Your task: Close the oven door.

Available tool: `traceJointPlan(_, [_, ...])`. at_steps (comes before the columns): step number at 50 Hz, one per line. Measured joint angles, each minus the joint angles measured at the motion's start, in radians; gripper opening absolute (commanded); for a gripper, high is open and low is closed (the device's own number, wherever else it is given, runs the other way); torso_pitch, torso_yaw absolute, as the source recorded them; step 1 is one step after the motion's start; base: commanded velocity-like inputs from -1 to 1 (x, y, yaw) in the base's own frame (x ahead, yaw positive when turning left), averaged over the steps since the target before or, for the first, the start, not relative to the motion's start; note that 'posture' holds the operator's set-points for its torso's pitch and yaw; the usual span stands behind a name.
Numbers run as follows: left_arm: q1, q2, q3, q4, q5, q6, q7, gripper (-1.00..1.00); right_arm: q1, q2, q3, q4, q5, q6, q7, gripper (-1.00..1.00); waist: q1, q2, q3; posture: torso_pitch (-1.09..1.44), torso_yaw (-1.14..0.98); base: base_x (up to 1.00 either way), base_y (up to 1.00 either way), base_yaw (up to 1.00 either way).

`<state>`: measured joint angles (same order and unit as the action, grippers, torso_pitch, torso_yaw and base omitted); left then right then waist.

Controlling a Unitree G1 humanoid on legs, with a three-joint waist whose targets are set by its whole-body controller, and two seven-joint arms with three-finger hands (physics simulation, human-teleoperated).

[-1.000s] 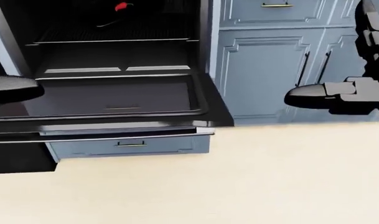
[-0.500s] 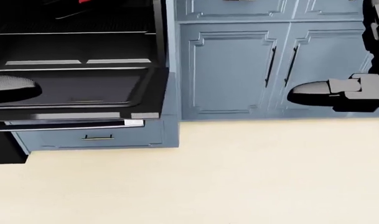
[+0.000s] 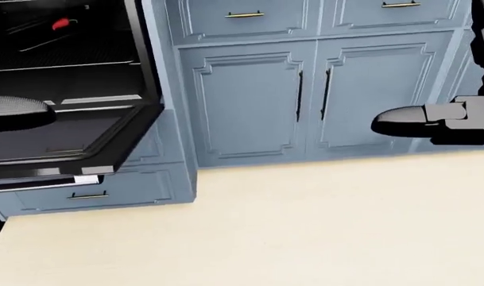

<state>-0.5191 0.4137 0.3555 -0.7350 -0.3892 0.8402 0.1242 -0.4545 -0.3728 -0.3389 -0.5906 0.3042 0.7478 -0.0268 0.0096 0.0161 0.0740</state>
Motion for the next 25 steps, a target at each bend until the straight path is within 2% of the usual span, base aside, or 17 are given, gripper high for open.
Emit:
traceJointPlan(9, [0.002, 0.002, 0.002, 0.011, -0.009, 0.012, 0.006, 1.00, -0.007, 0.001, 0.004, -0.003, -0.012, 0.009, 0.010, 1.00, -0.022, 0.003, -0.009, 0.00, 0.00, 0.72, 0.14, 0.00])
traceJointPlan(12, [-0.008, 0.007, 0.004, 0.014, -0.015, 0.016, 0.009, 1.00, -0.020, -0.004, 0.002, -0.007, -0.011, 0.018, 0.010, 1.00, -0.036, 0.018, -0.011, 0.00, 0.00, 0.72, 0.16, 0.00])
traceJointPlan(14, [-0.011, 0.012, 0.008, 0.015, -0.019, 0.015, 0.011, 1.00, -0.029, -0.008, 0.000, -0.012, -0.008, 0.021, 0.009, 1.00, -0.043, 0.039, -0.017, 0.00, 0.00, 0.73, 0.17, 0.00])
traceJointPlan(15, [-0.011, 0.015, 0.012, 0.015, -0.020, 0.014, 0.013, 1.00, -0.034, -0.010, 0.001, -0.015, -0.007, 0.019, 0.010, 1.00, -0.040, 0.057, -0.022, 0.00, 0.00, 0.75, 0.19, 0.00])
traceJointPlan(16, [-0.009, 0.019, 0.019, 0.015, -0.020, 0.012, 0.015, 1.00, -0.035, -0.004, 0.005, -0.021, -0.006, 0.015, 0.010, 1.00, -0.027, 0.060, -0.021, 0.00, 0.00, 0.75, 0.19, 0.00])
traceJointPlan(17, [-0.002, 0.018, 0.024, 0.018, -0.019, 0.013, 0.018, 1.00, -0.024, 0.003, 0.012, -0.026, -0.004, 0.014, 0.011, 1.00, -0.023, 0.054, -0.010, 0.00, 0.00, 0.75, 0.19, 0.00])
traceJointPlan(18, [0.007, 0.018, 0.030, 0.020, -0.018, 0.017, 0.022, 1.00, -0.019, 0.007, 0.022, -0.022, 0.000, 0.018, 0.014, 1.00, -0.020, 0.056, -0.008, 0.00, 0.00, 0.76, 0.19, 0.00])
traceJointPlan(20, [0.002, 0.021, 0.032, 0.025, -0.017, 0.025, 0.028, 1.00, -0.017, 0.005, 0.028, -0.010, 0.005, 0.028, 0.019, 1.00, -0.014, 0.053, -0.019, 0.00, 0.00, 0.76, 0.19, 0.00])
traceJointPlan(25, [-0.009, 0.028, 0.029, 0.008, -0.027, 0.016, 0.028, 1.00, -0.027, -0.002, 0.011, -0.017, 0.002, 0.025, 0.012, 1.00, -0.001, 0.025, -0.034, 0.00, 0.00, 0.77, 0.14, 0.00])
